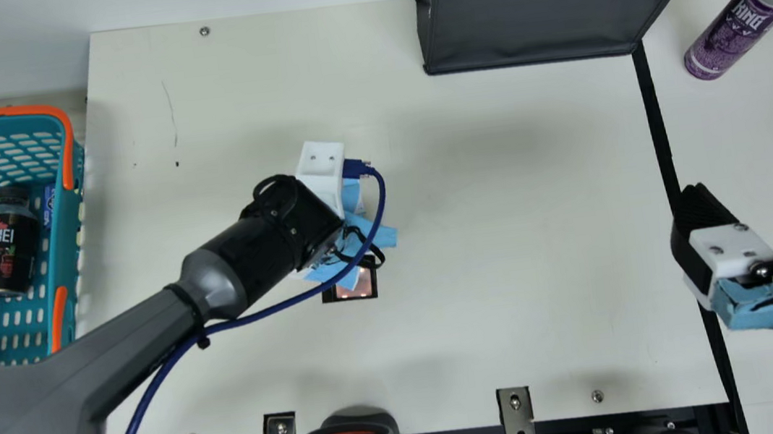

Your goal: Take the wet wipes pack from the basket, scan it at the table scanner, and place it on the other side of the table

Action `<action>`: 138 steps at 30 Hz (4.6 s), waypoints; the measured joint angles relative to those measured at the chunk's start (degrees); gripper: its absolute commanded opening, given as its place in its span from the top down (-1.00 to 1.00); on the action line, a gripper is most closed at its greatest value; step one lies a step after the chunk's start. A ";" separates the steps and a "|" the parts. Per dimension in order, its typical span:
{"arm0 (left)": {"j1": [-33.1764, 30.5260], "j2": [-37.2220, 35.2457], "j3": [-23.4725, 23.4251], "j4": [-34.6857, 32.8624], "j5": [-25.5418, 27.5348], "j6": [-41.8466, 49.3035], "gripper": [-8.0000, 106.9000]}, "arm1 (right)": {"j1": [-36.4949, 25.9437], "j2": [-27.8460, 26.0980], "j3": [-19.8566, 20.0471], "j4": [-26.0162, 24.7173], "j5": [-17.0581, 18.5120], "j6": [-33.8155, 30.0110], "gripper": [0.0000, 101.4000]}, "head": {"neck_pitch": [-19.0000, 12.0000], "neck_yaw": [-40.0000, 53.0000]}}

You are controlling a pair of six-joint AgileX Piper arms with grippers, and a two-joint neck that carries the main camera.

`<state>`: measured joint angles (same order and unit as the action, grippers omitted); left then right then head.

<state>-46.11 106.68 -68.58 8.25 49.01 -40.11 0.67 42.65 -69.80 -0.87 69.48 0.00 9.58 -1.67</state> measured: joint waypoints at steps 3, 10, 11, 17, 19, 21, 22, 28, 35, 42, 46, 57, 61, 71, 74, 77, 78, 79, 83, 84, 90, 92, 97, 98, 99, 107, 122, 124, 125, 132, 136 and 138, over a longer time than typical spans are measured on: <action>0.21 0.00 0.23 -0.53 -0.36 0.11 0.81 | 0.00 0.00 0.00 0.00 0.00 0.00 -0.87 | 0.00 0.00; 0.60 -0.34 0.70 -1.22 -0.88 -0.19 1.00 | 0.00 0.00 0.00 0.00 0.00 0.00 -0.87 | 0.00 0.00; 0.67 -0.49 0.70 -1.22 -0.88 -0.31 1.00 | 0.00 0.00 0.00 0.00 0.00 0.00 -0.87 | 0.00 0.00; 0.98 -2.05 0.25 -0.97 -0.76 -1.31 1.00 | 0.00 0.00 0.00 0.00 0.00 0.00 -0.87 | 0.00 0.00; 1.14 -2.74 -0.15 -0.86 -0.37 -1.59 1.00 | 0.00 0.00 0.00 0.00 0.00 0.00 -0.87 | 0.00 0.00; 1.28 -3.34 -0.62 -0.62 -0.11 -1.96 1.00 | 0.00 0.00 0.00 0.00 0.00 0.00 -0.87 | 0.00 0.00; 1.42 -3.81 -0.89 -0.52 0.10 -1.96 1.00 | 0.00 0.00 0.00 0.00 0.00 0.00 -0.87 | 0.00 0.00; 1.97 -5.54 -2.50 -0.38 1.47 -2.35 1.00 | 0.00 0.00 0.00 0.00 0.00 0.00 -0.87 | 0.00 0.00; 2.19 -6.75 -3.98 -0.63 2.99 -2.50 1.00 | 0.00 0.00 0.00 0.00 0.00 0.00 -0.87 | 0.00 0.00; 1.83 -6.77 -6.23 -1.68 4.88 -3.21 1.00 | 0.00 0.00 0.00 0.00 0.00 0.00 -0.87 | 0.00 0.00; 1.07 -6.04 -8.13 -2.40 6.17 -4.09 1.00 | 0.00 0.00 0.00 0.00 0.00 0.00 -0.87 | 0.00 0.00; -3.34 -1.32 -15.04 -3.44 8.99 -8.11 1.00 | 0.00 0.00 0.00 0.00 0.00 0.00 -0.87 | 0.00 0.00; -4.59 0.97 -17.24 -4.40 9.45 -10.66 1.00 | 0.00 0.00 0.00 0.00 0.00 0.00 -0.87 | 0.00 0.00; -7.98 7.68 -20.39 -4.90 7.62 -21.32 1.00 | 0.00 0.00 0.00 0.00 0.05 0.00 -0.87 | 0.00 0.00; -8.99 9.56 -21.09 -4.65 6.51 -25.06 0.88 | 0.00 0.00 0.00 0.00 0.05 0.00 -0.87 | 0.00 0.00; -9.75 11.52 -22.00 -4.52 5.80 -28.73 0.71 | 0.00 0.00 0.00 0.00 0.05 0.00 -0.87 | 0.00 0.00; -10.03 12.19 -22.37 -4.52 5.60 -30.03 0.65 | 0.00 0.00 0.00 0.00 0.05 0.00 -0.87 | 0.00 0.00; -10.21 12.79 -22.56 -4.63 5.30 -31.33 0.59 | 0.00 0.00 0.00 0.00 0.05 0.00 -0.87 | 0.00 0.00; -11.00 14.41 -23.65 -4.27 4.66 -35.91 0.36 | 0.00 0.00 0.00 0.00 0.05 0.00 -0.87 | 0.00 0.00; -11.22 14.72 -23.97 -4.16 4.56 -37.03 0.30 | 0.00 0.00 0.00 0.00 0.05 0.00 -0.87 | 0.00 0.00; -12.14 15.84 -24.66 -3.61 3.56 -42.30 -0.05 | 0.00 0.00 0.00 0.00 0.05 0.00 -0.87 | 0.00 0.00; -12.26 15.84 -24.55 -3.46 2.91 -43.85 -0.16 | 0.00 0.00 0.00 0.00 0.05 0.00 -0.87 | 0.00 0.00; -12.46 14.85 -22.90 -3.38 1.01 -46.23 -0.45 | 0.00 0.00 0.00 0.00 0.05 0.00 -0.87 | 0.00 0.00; -12.46 14.56 -22.51 -3.61 0.66 -46.26 -0.51 | 0.00 0.00 0.00 0.00 0.05 0.00 -0.87 | 0.00 0.00; -12.46 14.08 -21.94 -3.79 0.09 -46.50 -0.57 | 0.00 0.00 0.00 0.00 0.05 0.00 -0.87 | 0.00 0.00; -10.45 7.58 -14.72 -6.06 -5.32 -43.70 -0.71 | 0.00 0.00 0.00 0.00 0.05 0.00 -0.87 | 0.00 0.00; 1.20 -15.60 6.74 -16.88 -13.89 -20.32 -0.71 | 0.00 0.00 0.00 0.00 0.05 0.00 -0.87 | -0.09 0.00; 3.30 -18.55 8.94 -19.25 -13.27 -15.48 -0.71 | 0.00 0.00 0.00 0.00 0.05 0.00 -0.87 | 0.00 0.00; 4.56 -20.18 10.05 -20.48 -12.82 -12.99 -0.71 | 0.00 0.00 0.00 0.00 0.05 0.00 -0.87 | 0.00 0.00; 13.70 -29.67 15.02 -28.19 -8.52 3.85 -0.71 | 0.00 0.00 0.00 0.00 0.05 0.00 -0.87 | 0.00 0.00; 19.94 -34.05 16.34 -32.06 -5.31 13.41 -0.71 | 0.00 0.00 0.00 0.00 0.05 0.00 -0.87 | 0.00 0.00; 23.11 -36.07 16.56 -33.17 -3.67 17.63 -0.71 | 0.00 0.00 0.00 0.00 0.05 0.00 -0.87 | -0.09 0.00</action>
<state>-23.00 70.61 -52.01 -24.92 45.34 -22.48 0.67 42.65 -69.80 -0.87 69.53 0.00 9.49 -1.67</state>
